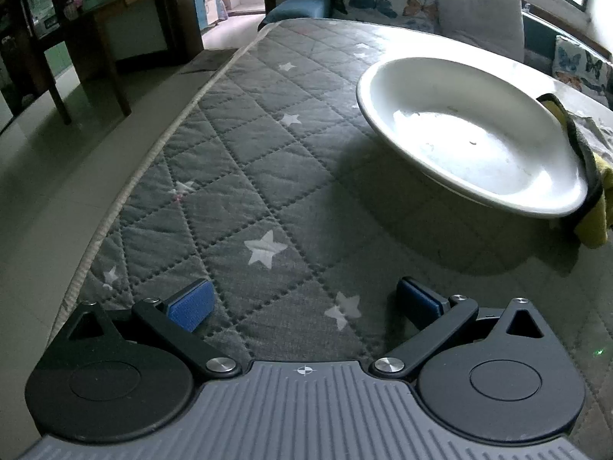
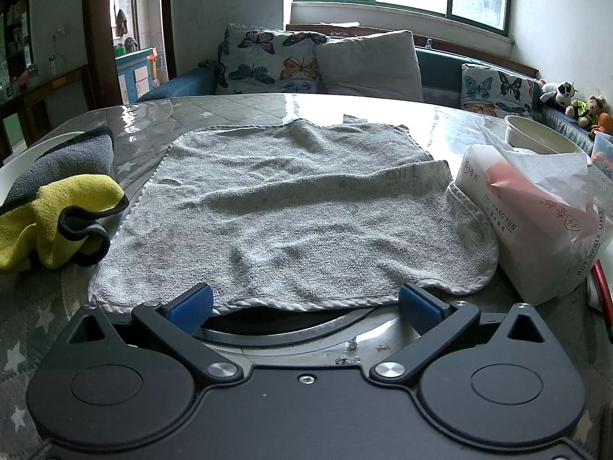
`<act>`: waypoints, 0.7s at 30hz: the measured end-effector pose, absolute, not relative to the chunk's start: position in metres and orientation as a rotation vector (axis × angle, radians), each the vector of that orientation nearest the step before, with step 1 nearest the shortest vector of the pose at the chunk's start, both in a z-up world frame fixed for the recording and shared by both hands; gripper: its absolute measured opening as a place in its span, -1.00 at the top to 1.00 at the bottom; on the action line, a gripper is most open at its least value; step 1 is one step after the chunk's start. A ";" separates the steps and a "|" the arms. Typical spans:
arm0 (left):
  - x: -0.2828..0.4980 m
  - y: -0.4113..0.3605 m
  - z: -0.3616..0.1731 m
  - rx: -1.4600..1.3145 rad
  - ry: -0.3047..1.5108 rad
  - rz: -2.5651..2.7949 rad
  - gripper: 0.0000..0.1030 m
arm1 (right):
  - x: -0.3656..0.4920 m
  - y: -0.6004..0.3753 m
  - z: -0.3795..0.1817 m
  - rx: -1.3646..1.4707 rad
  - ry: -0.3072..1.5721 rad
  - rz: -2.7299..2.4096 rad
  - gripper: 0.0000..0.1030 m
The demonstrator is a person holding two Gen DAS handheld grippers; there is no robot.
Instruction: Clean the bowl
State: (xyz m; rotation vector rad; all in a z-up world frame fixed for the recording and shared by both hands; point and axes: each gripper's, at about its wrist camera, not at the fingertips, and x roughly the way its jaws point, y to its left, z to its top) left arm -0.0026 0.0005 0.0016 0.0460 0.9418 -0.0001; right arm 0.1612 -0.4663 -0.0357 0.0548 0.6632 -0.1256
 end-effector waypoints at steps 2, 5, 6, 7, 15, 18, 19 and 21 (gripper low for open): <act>-0.001 0.001 0.002 0.046 0.949 -0.007 -1.00 | 0.162 -0.466 -0.036 0.055 0.663 -0.125 -1.00; 0.000 0.003 0.001 0.045 0.952 -0.022 -1.00 | 0.164 -0.466 -0.038 0.057 0.664 -0.125 -1.00; 0.001 0.003 0.001 0.045 0.954 -0.025 -1.00 | 0.164 -0.466 -0.038 0.057 0.664 -0.125 -1.00; 0.001 0.004 0.002 0.044 0.957 -0.026 -1.00 | 0.164 -0.466 -0.038 0.057 0.664 -0.125 -1.00; 0.004 0.005 0.002 0.050 0.975 -0.043 -1.00 | 0.163 -0.466 -0.036 0.055 0.665 -0.125 -1.00; 0.005 0.006 0.004 0.050 0.989 -0.048 -1.00 | 0.166 -0.465 -0.038 0.054 0.666 -0.125 -1.00; 0.005 0.006 0.004 0.050 0.992 -0.049 -1.00 | 0.166 -0.465 -0.038 0.054 0.668 -0.125 -1.00; 0.005 0.006 0.004 0.052 0.994 -0.050 -1.00 | 0.167 -0.464 -0.037 0.051 0.670 -0.126 -1.00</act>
